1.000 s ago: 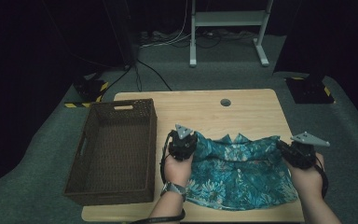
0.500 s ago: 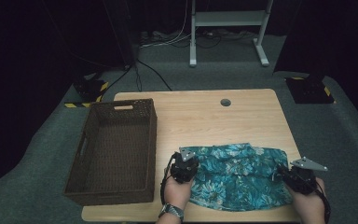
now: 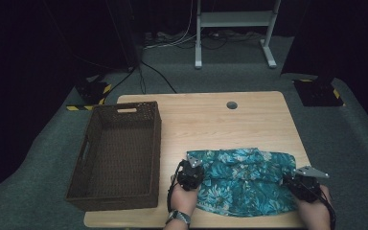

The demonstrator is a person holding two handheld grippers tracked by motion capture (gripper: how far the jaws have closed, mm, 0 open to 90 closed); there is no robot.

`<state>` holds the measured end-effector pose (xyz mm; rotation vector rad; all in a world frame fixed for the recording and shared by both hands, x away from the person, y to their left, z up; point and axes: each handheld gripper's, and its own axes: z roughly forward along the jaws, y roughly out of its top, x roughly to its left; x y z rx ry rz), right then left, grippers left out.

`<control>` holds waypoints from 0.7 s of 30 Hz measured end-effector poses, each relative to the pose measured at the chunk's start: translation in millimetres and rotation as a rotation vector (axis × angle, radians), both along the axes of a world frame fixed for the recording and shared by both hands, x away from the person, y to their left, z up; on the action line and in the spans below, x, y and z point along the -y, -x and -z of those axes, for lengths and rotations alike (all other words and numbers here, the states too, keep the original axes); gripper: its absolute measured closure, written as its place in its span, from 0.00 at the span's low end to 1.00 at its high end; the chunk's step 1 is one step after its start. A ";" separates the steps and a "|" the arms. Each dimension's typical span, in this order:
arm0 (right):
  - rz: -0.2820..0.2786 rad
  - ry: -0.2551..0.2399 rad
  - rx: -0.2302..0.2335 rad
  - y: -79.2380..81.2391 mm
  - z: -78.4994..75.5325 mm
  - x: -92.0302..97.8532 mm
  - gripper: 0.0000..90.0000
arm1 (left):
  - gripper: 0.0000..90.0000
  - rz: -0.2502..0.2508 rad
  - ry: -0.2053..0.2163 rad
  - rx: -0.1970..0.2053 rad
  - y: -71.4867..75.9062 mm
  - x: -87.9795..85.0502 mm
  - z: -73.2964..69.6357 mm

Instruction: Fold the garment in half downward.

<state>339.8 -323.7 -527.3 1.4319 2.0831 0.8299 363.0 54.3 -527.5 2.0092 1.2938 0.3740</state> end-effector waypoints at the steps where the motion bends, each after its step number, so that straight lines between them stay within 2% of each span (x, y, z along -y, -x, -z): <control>1: -0.001 0.003 0.001 -2.5 0.2 -0.5 0.96 | 0.93 -0.004 0.004 -0.001 -1.1 -0.7 0.6; 5: -0.003 0.005 0.004 -14.3 0.5 -0.2 0.96 | 0.92 -0.016 0.011 0.007 -7.4 -1.6 2.5; 10: -0.008 0.013 0.002 -31.1 0.3 -0.1 0.95 | 0.92 -0.036 0.012 0.020 -22.8 -0.5 3.5; 14: -0.010 0.024 0.015 -42.7 1.4 -1.1 0.95 | 0.92 -0.041 -0.001 0.022 -35.5 -0.6 2.9; 21: -0.018 0.028 0.004 -57.0 0.0 -4.5 0.94 | 0.92 -0.061 -0.012 0.018 -45.9 -5.8 1.9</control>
